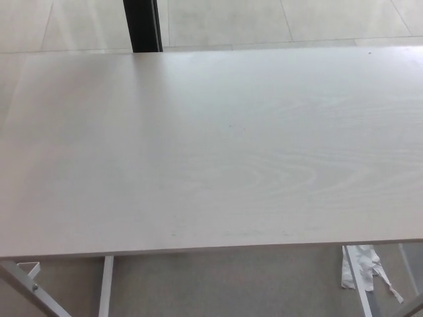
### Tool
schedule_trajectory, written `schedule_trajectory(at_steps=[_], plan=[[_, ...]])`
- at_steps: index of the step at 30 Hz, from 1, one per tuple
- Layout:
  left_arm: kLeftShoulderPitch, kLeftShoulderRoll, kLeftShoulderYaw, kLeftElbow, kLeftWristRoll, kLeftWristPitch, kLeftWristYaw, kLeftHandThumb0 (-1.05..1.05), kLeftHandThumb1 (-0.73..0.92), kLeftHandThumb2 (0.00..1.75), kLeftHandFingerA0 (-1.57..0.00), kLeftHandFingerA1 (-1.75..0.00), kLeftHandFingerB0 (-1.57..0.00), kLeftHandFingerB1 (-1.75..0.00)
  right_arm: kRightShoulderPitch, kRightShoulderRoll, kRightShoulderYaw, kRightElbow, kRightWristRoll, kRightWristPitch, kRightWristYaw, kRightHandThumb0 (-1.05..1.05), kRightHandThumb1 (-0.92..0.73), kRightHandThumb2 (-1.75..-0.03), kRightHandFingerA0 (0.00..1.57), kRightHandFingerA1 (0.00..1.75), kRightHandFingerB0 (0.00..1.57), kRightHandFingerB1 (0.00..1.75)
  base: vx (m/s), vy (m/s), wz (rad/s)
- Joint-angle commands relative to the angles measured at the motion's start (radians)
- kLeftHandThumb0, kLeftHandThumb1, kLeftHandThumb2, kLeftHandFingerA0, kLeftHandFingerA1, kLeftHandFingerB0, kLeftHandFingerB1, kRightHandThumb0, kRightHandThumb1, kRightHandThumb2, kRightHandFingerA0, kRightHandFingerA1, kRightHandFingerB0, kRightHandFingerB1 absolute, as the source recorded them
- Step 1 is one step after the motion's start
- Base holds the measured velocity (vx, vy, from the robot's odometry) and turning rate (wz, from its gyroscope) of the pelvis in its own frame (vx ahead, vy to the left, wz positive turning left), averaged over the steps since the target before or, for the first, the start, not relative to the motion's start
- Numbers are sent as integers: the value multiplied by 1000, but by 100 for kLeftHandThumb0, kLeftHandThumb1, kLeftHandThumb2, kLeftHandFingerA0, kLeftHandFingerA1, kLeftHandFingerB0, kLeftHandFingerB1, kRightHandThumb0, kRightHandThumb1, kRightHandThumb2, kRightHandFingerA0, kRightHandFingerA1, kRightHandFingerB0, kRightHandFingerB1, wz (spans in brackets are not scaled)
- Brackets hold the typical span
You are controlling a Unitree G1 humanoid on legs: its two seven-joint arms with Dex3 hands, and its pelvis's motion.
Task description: The robot uses its right hand to pick up a cube kept in the middle of the desk infront of it and hands it to a person
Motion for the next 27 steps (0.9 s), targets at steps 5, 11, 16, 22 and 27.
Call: schedule_trajectory(at_steps=[5,11,16,22,27], plan=[[9,15,-19,3,31,-27,14,-65,56,99,-38,-63,-28,-52,23,-25,37,-29,68,-32,74,-52,-58,-57,62,70,61,54,0,0,0],[9,11,-8,3,28,-19,13,-65,72,61,-40,-56,-38,-44,35,-40,83,-26,59,-40,84,-55,-45,-84,58,73,50,61,0,0,0],[2,15,-24,1,53,-20,31,-68,73,62,-44,-57,-43,-43,40,-50,117,-37,58,-31,100,-58,-57,-58,49,69,45,50,0,0,0],[5,15,-40,4,69,-34,28,-69,73,62,-42,-54,-40,-42,28,-70,155,-8,50,-25,94,-55,-61,-58,61,63,47,48,0,0,0],[-6,12,-21,4,49,-20,23,-69,71,61,-41,-56,-41,-44,24,-73,167,3,68,-49,105,-60,-46,-86,62,70,48,59,0,0,0]])
